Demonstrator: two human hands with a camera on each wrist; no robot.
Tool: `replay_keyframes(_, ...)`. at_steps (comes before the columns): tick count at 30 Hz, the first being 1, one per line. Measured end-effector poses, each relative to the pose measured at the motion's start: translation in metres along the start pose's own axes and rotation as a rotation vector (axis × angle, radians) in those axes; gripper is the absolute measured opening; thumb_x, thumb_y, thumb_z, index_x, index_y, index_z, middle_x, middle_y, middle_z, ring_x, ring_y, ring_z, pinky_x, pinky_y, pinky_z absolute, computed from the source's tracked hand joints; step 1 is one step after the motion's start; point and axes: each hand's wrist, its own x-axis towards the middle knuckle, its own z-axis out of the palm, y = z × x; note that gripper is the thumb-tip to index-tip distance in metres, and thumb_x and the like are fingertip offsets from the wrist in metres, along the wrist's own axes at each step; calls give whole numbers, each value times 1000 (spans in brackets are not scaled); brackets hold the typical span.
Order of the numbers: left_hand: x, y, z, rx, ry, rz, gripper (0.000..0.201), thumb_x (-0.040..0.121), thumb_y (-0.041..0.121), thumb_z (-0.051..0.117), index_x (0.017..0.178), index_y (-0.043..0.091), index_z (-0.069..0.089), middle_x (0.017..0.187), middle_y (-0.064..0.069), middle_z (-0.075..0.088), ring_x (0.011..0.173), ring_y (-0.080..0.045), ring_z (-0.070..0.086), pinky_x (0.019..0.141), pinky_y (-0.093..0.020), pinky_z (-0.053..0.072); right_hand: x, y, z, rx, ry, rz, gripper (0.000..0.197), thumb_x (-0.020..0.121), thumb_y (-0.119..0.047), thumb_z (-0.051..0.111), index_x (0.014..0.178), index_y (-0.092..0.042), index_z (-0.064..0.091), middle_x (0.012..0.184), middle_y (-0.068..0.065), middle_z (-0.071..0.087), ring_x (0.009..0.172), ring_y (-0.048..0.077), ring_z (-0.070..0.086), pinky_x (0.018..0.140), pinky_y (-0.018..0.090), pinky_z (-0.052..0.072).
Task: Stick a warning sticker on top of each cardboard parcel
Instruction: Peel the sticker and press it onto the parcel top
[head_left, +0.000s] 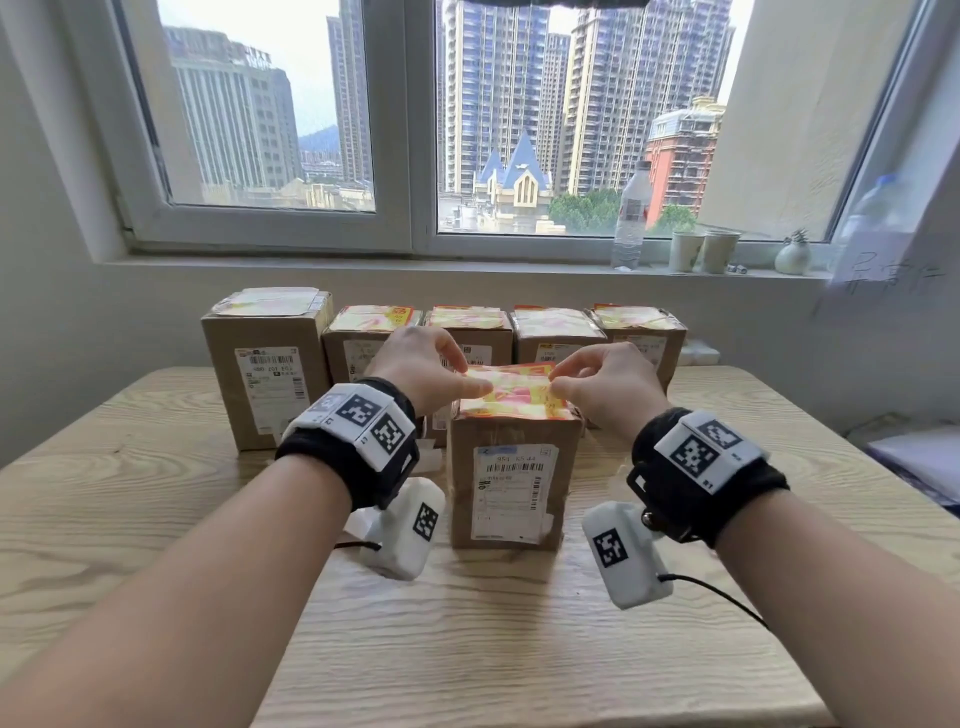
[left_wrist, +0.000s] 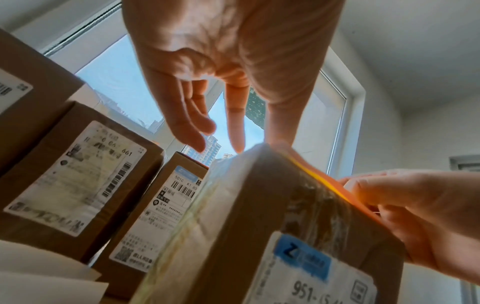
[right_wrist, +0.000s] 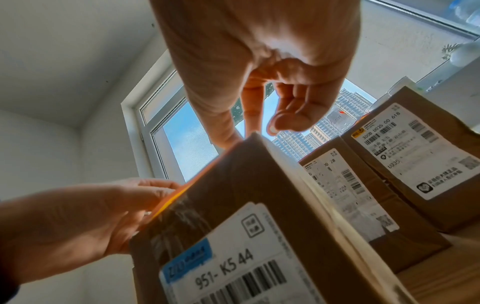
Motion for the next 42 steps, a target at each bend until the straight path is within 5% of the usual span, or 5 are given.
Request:
replay_keyframes(6, 10, -1, 16, -118, -138, 56, 28, 97, 20, 53, 119, 28, 66, 128, -4, 60, 85, -18, 63, 56, -15, 46, 22, 3, 16, -145, -199, -88, 31, 95, -34, 43, 117, -37, 65, 137, 3, 49, 115, 20, 52, 100, 41, 46)
replay_keyframes(12, 18, -16, 21, -135, -90, 9, 30, 98, 16, 45, 116, 26, 67, 123, -1, 62, 76, -13, 58, 59, -20, 42, 24, 8, 14, -178, -191, -37, 35, 100, -28, 37, 128, -24, 57, 135, 6, 52, 119, 20, 49, 100, 34, 41)
replay_keyframes(18, 10, -19, 11, -238, -190, 23, 53, 87, 46, 62, 137, 35, 47, 140, 0, 49, 126, -19, 47, 95, -32, 41, 9, 8, -1, -22, -295, -102, 54, 90, -45, 59, 140, -28, 46, 135, -3, 51, 118, 15, 51, 99, 35, 46)
replay_keyframes(26, 0, -27, 12, -212, -358, 45, 98, 51, 68, 72, 139, 38, 43, 141, 3, 48, 122, -15, 50, 102, -33, 43, 2, 21, -9, 28, -423, -70, 74, 73, -47, 76, 140, -33, 45, 135, -2, 52, 119, 16, 53, 104, 39, 46)
replay_keyframes(42, -8, -40, 9, -359, -433, -114, 127, 43, 43, 89, 151, 31, 23, 143, 5, 47, 121, -17, 55, 92, -40, 52, -6, 36, -13, 132, -359, 6, 97, 62, -55, 78, 144, -20, 39, 122, -3, 62, 107, 14, 62, 91, 35, 54)
